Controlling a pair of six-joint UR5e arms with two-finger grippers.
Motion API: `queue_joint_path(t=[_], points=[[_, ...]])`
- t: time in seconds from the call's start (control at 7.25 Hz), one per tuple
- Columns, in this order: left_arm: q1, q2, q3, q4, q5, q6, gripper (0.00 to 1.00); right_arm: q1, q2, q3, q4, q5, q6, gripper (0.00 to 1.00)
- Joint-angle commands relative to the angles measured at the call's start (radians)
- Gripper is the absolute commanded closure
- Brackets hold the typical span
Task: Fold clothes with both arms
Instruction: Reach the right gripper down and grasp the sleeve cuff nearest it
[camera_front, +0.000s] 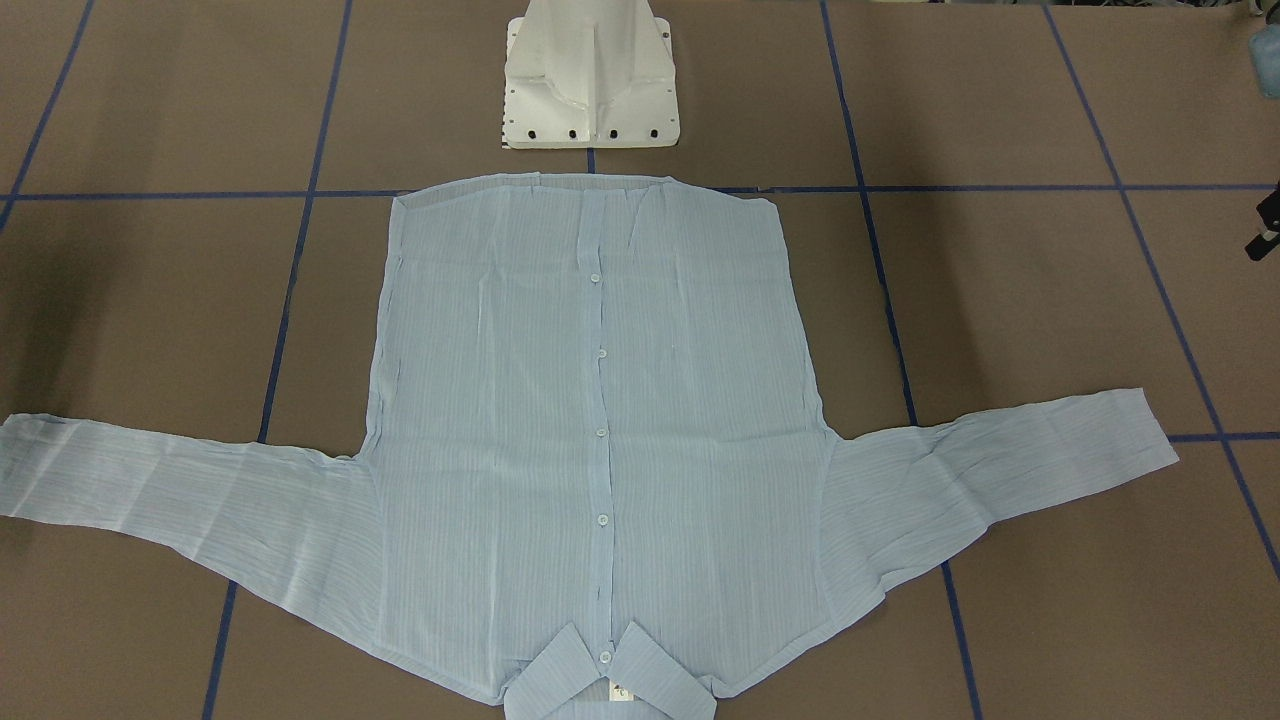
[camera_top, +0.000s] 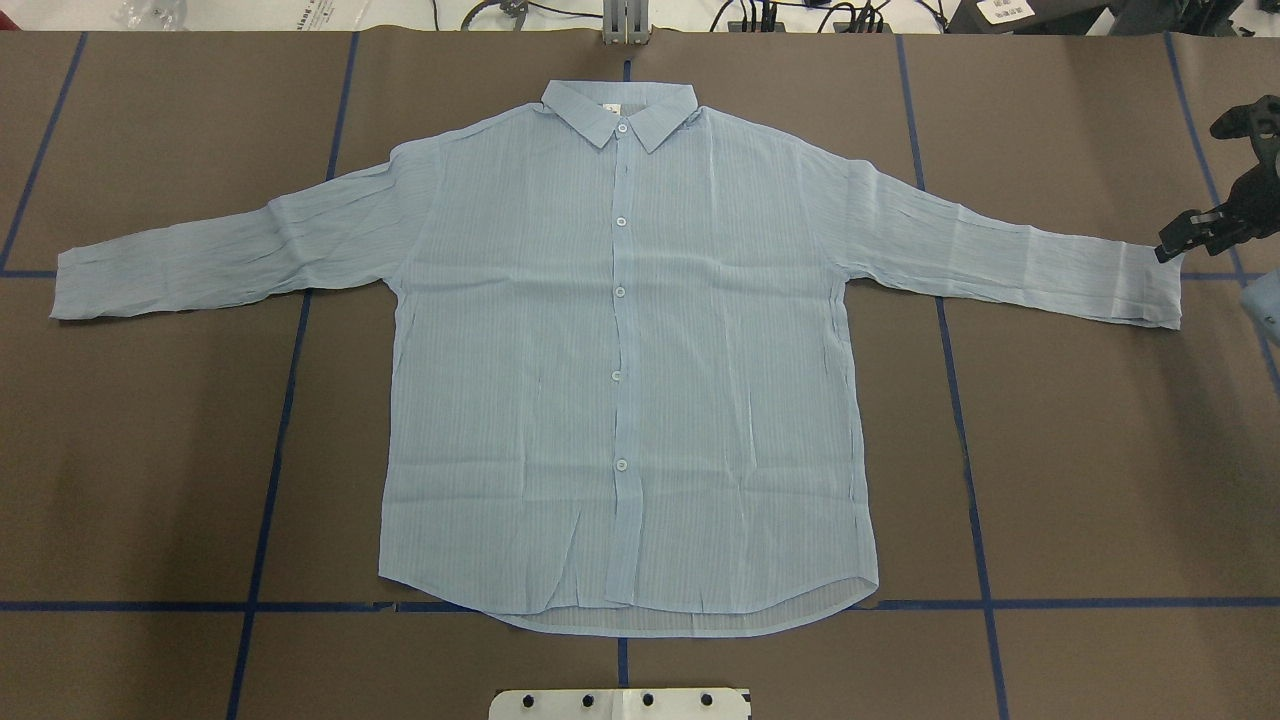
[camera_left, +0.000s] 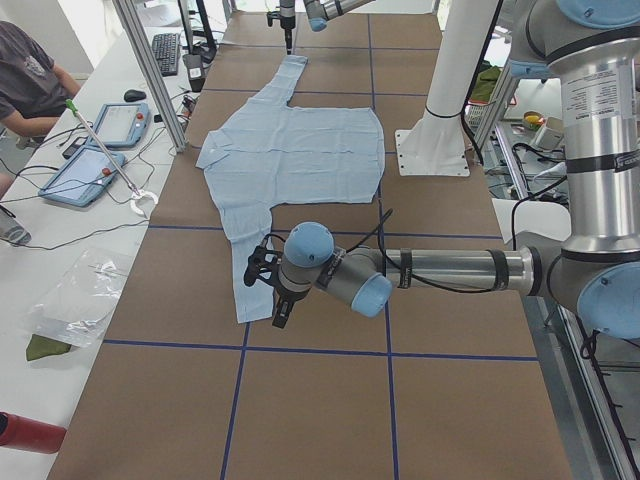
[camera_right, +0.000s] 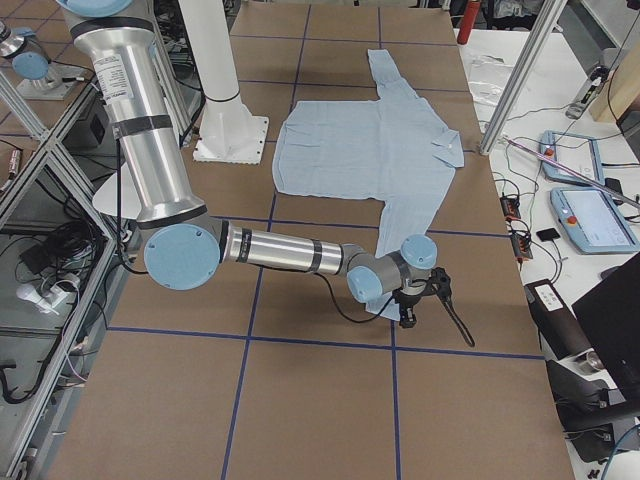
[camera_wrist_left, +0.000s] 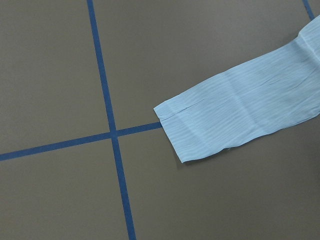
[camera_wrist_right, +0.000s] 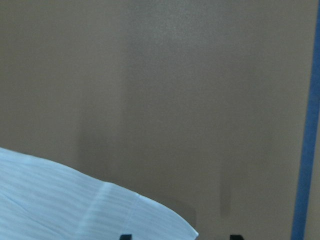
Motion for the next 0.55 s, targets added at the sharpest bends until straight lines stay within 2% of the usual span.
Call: queue_joint_path(t=[0.0, 0.41], points=[[0.000, 0.000, -0.001, -0.002, 0.000, 0.004, 0.00, -0.019, 0.002, -0.002, -0.001, -0.011, 0.000, 0.31], [0.000, 0.000, -0.001, -0.002, -0.001, 0.008, 0.00, -0.027, 0.008, -0.005, -0.003, -0.015, 0.000, 0.38]])
